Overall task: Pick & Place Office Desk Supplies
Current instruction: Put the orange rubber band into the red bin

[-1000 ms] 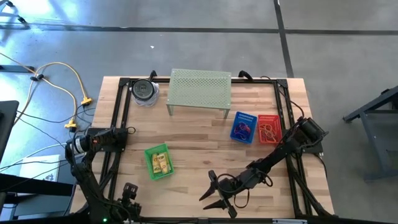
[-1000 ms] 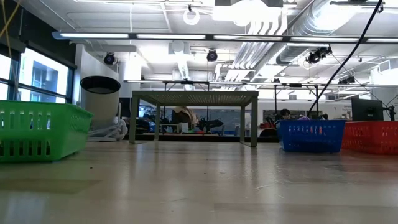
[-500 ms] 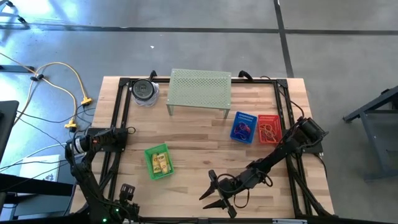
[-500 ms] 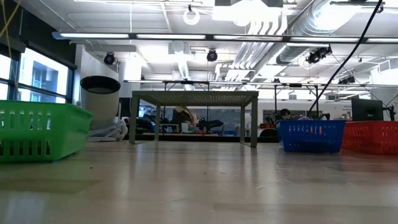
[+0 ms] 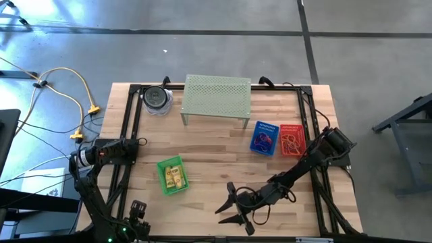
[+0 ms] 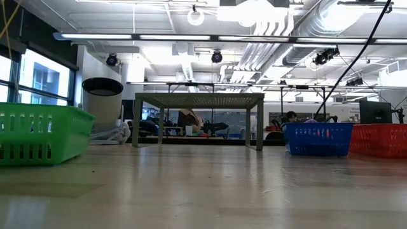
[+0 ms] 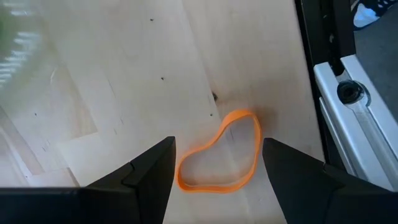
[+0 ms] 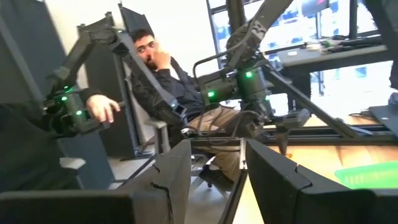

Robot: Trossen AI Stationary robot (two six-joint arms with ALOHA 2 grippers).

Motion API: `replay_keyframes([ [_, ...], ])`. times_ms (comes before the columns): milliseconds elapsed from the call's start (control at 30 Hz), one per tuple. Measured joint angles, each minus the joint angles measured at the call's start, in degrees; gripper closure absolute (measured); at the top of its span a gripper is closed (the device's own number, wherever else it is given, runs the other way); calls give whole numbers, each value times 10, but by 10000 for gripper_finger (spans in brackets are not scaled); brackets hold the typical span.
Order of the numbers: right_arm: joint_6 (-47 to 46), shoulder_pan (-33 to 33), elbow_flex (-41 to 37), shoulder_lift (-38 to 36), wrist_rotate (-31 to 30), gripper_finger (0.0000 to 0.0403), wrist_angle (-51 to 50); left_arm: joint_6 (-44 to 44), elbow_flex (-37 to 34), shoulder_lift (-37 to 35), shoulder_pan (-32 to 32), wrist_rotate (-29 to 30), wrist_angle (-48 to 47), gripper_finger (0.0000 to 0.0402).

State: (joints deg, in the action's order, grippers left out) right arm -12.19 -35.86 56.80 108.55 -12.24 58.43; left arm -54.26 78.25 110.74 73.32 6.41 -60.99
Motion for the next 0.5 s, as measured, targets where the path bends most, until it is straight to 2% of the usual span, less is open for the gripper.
replay_keyframes([
  [133,0,0,0,0,-18,261,0,0,0,0,0,11,0,167],
  [500,0,0,0,0,-18,261,0,1,-1,0,1,13,0,167],
])
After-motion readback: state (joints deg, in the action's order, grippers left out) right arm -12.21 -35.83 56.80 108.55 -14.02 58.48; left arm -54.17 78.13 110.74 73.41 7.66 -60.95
